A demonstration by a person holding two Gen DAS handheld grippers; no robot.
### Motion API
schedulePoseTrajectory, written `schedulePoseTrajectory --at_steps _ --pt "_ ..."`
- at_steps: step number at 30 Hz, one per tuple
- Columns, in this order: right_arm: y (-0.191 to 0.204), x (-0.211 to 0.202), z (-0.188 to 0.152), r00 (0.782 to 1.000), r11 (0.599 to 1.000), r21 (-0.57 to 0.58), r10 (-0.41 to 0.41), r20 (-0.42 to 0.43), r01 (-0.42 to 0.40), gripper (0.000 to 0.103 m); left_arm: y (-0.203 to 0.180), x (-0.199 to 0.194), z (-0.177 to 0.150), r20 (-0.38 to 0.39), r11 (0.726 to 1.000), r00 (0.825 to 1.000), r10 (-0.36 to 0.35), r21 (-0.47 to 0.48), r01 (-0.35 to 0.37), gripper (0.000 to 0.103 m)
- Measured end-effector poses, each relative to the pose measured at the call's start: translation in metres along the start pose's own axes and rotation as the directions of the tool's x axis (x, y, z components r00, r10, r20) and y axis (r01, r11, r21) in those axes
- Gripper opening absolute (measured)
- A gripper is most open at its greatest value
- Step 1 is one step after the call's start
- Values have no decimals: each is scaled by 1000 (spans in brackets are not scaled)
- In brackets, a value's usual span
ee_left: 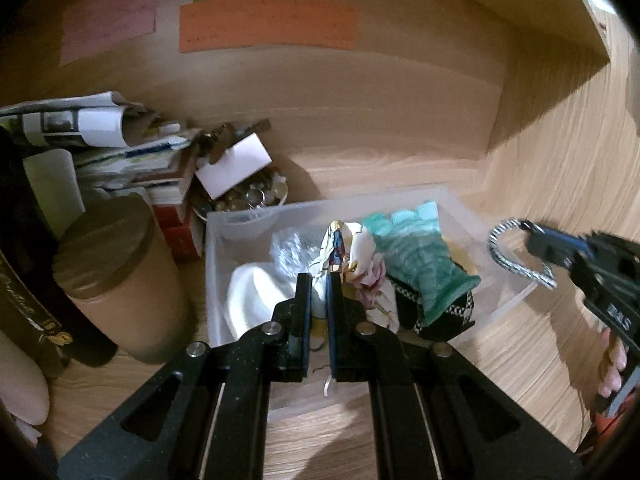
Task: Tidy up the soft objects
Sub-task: 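Drop the scrunchie into the bin with the left tool while the right tool drops the bracelet in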
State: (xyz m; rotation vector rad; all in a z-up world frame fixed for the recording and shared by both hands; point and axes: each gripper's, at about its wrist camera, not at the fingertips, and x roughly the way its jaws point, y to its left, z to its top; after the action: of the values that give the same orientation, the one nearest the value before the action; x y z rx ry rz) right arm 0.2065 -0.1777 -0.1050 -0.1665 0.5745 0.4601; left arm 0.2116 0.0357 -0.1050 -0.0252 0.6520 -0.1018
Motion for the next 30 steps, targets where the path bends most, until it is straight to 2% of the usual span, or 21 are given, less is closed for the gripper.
schedulePoseTrajectory --at_steps 4,10,14,16,18,21,26,30 --pt "2 20 2 999 999 -11 -30 -28 30 6 -2 6 -5 -23 1000 1000 3 9 -3 6" --pt "5 47 -4 994 999 -27 -33 -100 31 7 0 11 -13 -43 1000 999 10 19 -10 7" --pt "5 53 -6 992 999 -38 -30 -125 26 8 1 7 -17 -47 1000 999 0 15 1 23" --pt "5 54 -7 991 999 -36 -26 -134 21 12 3 4 -18 -40 1000 999 -3 3 4 29" --pt "4 51 -7 991 999 -37 -23 -133 18 26 6 0 -17 -32 1000 999 -9 -10 9 36" --pt "6 42 -6 994 999 -46 -33 -109 28 38 10 -10 -17 -13 1000 1000 -11 -24 10 40" --pt "8 18 -1 998 999 -45 -26 -57 23 48 12 -34 -13 44 1000 999 -1 -30 2 49" --pt "10 -8 7 1000 999 -40 -17 8 17 53 9 -62 -6 113 1000 994 2 -29 1 52"
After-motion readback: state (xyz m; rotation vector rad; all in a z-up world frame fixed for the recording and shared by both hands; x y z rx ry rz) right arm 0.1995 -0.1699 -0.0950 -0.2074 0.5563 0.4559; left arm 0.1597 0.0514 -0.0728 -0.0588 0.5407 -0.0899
